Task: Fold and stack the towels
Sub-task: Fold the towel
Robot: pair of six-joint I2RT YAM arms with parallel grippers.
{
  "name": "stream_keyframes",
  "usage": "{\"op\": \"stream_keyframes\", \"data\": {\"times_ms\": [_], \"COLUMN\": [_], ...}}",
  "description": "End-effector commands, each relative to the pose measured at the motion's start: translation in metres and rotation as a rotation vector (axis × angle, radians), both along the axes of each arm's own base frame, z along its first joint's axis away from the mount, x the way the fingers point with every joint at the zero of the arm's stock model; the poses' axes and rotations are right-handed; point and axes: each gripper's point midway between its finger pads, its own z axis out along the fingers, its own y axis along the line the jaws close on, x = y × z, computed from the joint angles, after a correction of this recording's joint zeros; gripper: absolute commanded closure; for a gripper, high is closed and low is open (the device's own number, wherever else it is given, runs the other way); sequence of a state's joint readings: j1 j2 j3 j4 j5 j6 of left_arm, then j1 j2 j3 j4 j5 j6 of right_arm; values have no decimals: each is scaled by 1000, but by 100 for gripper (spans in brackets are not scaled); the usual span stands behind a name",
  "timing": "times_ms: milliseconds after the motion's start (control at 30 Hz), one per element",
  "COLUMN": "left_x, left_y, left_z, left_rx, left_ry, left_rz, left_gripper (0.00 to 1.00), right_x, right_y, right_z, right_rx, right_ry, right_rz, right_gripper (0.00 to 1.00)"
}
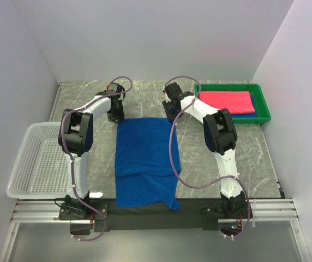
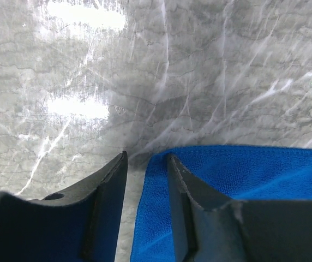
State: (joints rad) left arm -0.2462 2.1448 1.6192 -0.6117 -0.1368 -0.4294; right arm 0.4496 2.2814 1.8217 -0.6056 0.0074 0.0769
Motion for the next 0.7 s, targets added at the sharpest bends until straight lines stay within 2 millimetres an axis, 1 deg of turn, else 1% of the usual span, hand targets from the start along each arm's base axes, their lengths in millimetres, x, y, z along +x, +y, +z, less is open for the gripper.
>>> {"op": "stream_keyframes", "data": {"times_ms": [0, 100, 133, 233, 267, 300, 400, 433, 467, 500, 533, 567, 600, 633, 667], "left_x": [-37, -45, -47, -49, -50, -49, -49, -47, -47, -46, -45, -43, -41, -38, -34], "left_y": [-8, -9, -10, -12, -12, -12, -10, -8, -7, -6, -5, -4, -2, -1, 1], "left_z": [-38, -43, -45, -49, -51, -51, -52, -51, -49, -49, -45, -42, -39, -35, -26], "left_rx": [18, 23, 25, 31, 33, 33, 50, 59, 66, 71, 77, 82, 92, 96, 106], "left_ry": [142, 162, 167, 177, 184, 184, 187, 182, 180, 178, 168, 158, 148, 133, 105], "left_rz": [-43, -45, -46, -51, -49, -51, -47, -45, -42, -39, -39, -37, -35, -31, -27], "left_gripper": [60, 64, 68, 75, 79, 87, 98, 99, 99, 99, 99, 99, 99, 99, 99], "right_x": [-27, -28, -29, -30, -30, -31, -31, -30, -30, -29, -28, -28, -25, -22, -18], "right_y": [-10, -12, -12, -12, -12, -13, -11, -12, -11, -11, -11, -11, -11, -10, -11], "right_z": [-19, -20, -19, -20, -19, -20, -20, -20, -19, -18, -17, -18, -15, -12, -6], "right_rx": [-53, -53, -50, -50, -47, -50, -51, -50, -44, -41, -40, -45, -46, -47, -46], "right_ry": [88, 90, 89, 89, 87, 89, 91, 89, 87, 85, 86, 87, 76, 61, 43], "right_rz": [9, 6, 7, 8, 8, 8, 11, 8, 7, 8, 9, 12, 10, 9, 7], "right_gripper": [65, 65, 65, 65, 65, 65, 67, 70, 79, 84, 92, 97, 100, 100, 100]}}
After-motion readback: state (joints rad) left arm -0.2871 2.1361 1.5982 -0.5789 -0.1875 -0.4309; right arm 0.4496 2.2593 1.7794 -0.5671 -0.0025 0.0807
